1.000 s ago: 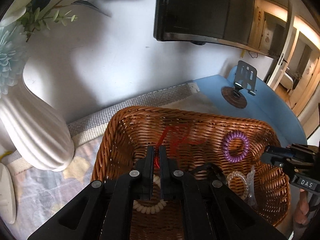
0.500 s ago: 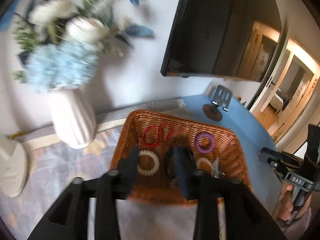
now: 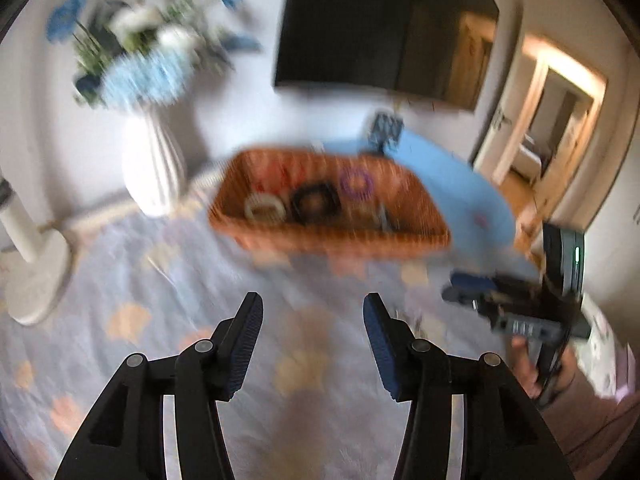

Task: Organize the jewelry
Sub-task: 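Grasp the crystal bead chain with the right tool while the left tool grasps a small silver charm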

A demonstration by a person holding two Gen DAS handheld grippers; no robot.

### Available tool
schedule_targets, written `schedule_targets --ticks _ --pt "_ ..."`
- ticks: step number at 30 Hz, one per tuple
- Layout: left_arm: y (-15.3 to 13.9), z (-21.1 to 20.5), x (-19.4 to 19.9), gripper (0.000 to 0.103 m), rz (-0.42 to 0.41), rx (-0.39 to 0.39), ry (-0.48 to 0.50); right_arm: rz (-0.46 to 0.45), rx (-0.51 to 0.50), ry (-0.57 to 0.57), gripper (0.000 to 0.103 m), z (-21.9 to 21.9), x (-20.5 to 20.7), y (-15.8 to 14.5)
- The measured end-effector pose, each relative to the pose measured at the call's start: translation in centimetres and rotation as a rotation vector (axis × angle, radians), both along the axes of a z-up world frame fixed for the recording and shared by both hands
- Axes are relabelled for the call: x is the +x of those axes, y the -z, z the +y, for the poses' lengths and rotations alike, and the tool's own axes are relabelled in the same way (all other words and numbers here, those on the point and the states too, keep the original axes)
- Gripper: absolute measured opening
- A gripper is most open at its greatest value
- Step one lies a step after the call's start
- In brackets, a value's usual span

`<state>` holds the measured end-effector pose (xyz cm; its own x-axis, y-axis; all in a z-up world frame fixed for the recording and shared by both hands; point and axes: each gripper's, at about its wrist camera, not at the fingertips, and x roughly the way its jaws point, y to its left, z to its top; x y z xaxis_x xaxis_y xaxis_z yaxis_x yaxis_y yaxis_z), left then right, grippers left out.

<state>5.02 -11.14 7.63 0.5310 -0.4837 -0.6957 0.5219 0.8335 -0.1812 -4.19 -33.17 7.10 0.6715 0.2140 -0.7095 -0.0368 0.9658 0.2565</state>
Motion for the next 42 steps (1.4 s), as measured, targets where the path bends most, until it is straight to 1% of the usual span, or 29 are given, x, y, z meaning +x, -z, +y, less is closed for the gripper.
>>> schedule_targets --ticks 1,3,5,7,12,15,18,21,23,26,27,30,32,34,35,36,38,42 --pt "1.4 -0.7 0.0 0.054 0.034 0.002 0.022 -0.018 -0.003 -0.003 0.052 0.0 -0.1 -0.3" --pt "3.3 -1.8 0.3 0.054 0.077 0.008 0.049 -0.019 -0.001 -0.008 0.052 -0.1 -0.1 -0.3" --pt "4.8 -3.0 0.4 0.053 0.100 0.022 0.074 0.024 0.006 -0.010 0.052 -0.1 0.3 0.4" --pt "5.6 -4.1 0.3 0.049 0.114 0.034 0.105 0.048 0.008 -0.016 0.052 0.0 0.5 0.8" --pt "7.0 -6.0 0.4 0.045 0.130 0.071 0.153 0.023 0.001 -0.033 0.052 0.2 0.3 0.3" --pt "7.6 -6.6 0.4 0.041 0.131 0.093 0.166 0.010 -0.012 -0.094 0.052 0.9 -0.1 0.1" --pt "8.3 -6.9 0.4 0.037 0.139 0.129 0.163 0.037 -0.058 -0.196 0.052 2.5 -0.7 0.4" --pt "8.3 -6.6 0.5 0.037 0.134 0.128 0.153 0.049 -0.068 -0.294 0.047 4.2 -1.2 0.4" --pt "8.4 -6.1 0.8 0.037 0.139 0.128 0.130 0.056 -0.118 -0.341 0.045 5.5 -1.3 0.5" --pt "8.5 -5.2 1.1 0.037 0.161 0.105 0.114 0.077 -0.218 -0.378 0.037 7.1 -1.0 1.1" --pt "8.6 -4.9 1.2 0.037 0.165 0.100 0.107 0.082 -0.233 -0.391 0.032 7.5 -1.0 1.3" --pt "8.5 -4.4 1.2 0.037 0.164 0.095 0.102 0.093 -0.252 -0.423 0.029 8.4 -0.9 1.8" --pt "8.2 -4.2 1.1 0.037 0.159 0.087 0.105 0.099 -0.292 -0.424 0.024 9.1 -0.7 2.2" --pt "8.0 -4.0 0.9 0.037 0.156 0.077 0.109 0.111 -0.334 -0.418 0.012 9.4 -0.5 2.6" --pt "7.9 -3.9 0.9 0.037 0.157 0.073 0.111 0.109 -0.346 -0.417 0.012 9.4 -0.5 2.7" --pt "7.8 -3.8 0.8 0.037 0.159 0.070 0.111 0.107 -0.347 -0.416 0.012 9.4 -0.5 2.5" --pt "7.8 -3.6 0.7 0.037 0.160 0.067 0.111 0.102 -0.318 -0.407 0.012 8.9 -0.4 1.8" --pt "7.6 -3.7 0.7 0.037 0.172 0.045 0.128 0.054 -0.204 -0.348 0.012 6.4 0.2 -1.4"
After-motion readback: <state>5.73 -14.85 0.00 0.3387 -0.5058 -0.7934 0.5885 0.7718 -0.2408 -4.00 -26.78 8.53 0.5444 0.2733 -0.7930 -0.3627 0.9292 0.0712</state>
